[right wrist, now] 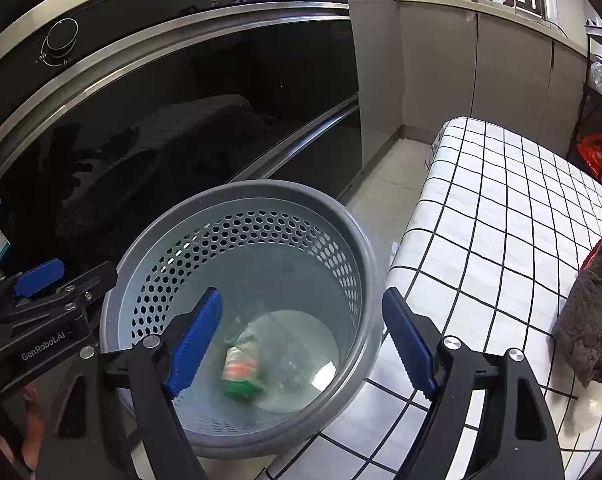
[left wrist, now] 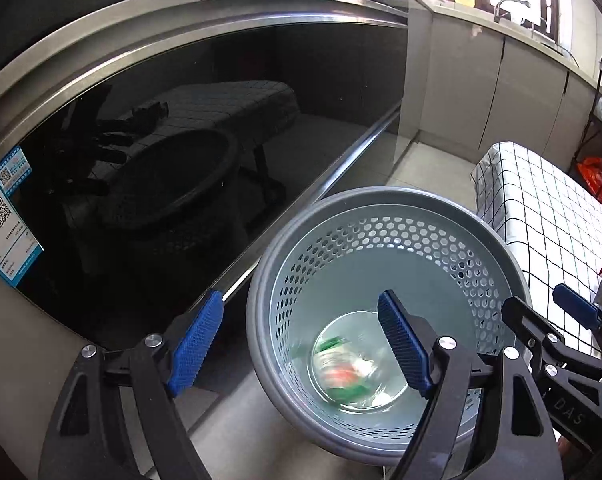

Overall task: Collect trash
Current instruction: 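Move both open tools back over the table toward the remaining trash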

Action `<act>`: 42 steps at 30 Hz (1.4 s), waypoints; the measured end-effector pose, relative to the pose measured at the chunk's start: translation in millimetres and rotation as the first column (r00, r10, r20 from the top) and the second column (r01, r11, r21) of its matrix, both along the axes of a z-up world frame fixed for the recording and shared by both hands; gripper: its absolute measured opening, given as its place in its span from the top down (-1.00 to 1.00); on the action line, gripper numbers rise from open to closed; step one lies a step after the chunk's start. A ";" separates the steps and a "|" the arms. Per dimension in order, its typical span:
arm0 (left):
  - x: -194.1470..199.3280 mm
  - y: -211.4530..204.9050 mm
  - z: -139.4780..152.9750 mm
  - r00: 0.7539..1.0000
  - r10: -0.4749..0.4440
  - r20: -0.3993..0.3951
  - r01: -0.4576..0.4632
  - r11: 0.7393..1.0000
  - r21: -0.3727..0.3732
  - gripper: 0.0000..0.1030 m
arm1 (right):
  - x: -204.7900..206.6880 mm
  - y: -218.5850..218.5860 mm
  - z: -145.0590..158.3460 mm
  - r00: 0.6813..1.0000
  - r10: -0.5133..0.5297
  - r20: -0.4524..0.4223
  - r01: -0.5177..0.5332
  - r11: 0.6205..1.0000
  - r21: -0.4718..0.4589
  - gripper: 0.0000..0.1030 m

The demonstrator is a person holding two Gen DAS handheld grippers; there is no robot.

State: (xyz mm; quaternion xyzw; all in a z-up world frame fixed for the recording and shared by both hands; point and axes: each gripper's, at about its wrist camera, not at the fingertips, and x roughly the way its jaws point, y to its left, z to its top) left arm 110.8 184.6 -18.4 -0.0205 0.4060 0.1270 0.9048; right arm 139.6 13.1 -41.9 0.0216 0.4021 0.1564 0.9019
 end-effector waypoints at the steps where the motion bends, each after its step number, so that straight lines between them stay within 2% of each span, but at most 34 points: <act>1: -0.1 0.1 0.2 1.000 0.001 0.001 -0.001 1.000 -0.001 -0.51 | -0.3 0.0 0.0 1.000 0.001 0.000 -0.001 1.000 -0.001 -0.52; 18: -6.7 -4.9 3.7 1.000 -0.005 0.023 0.005 1.000 -0.003 -0.51 | -5.9 -8.8 -0.2 1.000 -0.009 0.016 0.009 1.000 0.007 -0.52; 29: -19.0 -14.0 11.1 0.998 -0.017 0.057 0.016 1.000 0.001 -0.59 | -22.2 -13.8 8.1 0.999 -0.019 0.048 0.019 1.000 -0.005 -0.52; 37: -29.4 -24.2 16.6 0.996 -0.033 0.083 0.032 0.999 0.020 -0.62 | -38.2 -33.3 17.6 0.997 -0.048 0.058 0.047 0.999 0.007 -0.52; 42: -37.0 -29.9 20.2 0.994 -0.040 0.100 0.040 0.999 0.000 -0.66 | -54.0 -50.4 22.9 0.994 -0.077 0.073 0.076 0.997 0.015 -0.52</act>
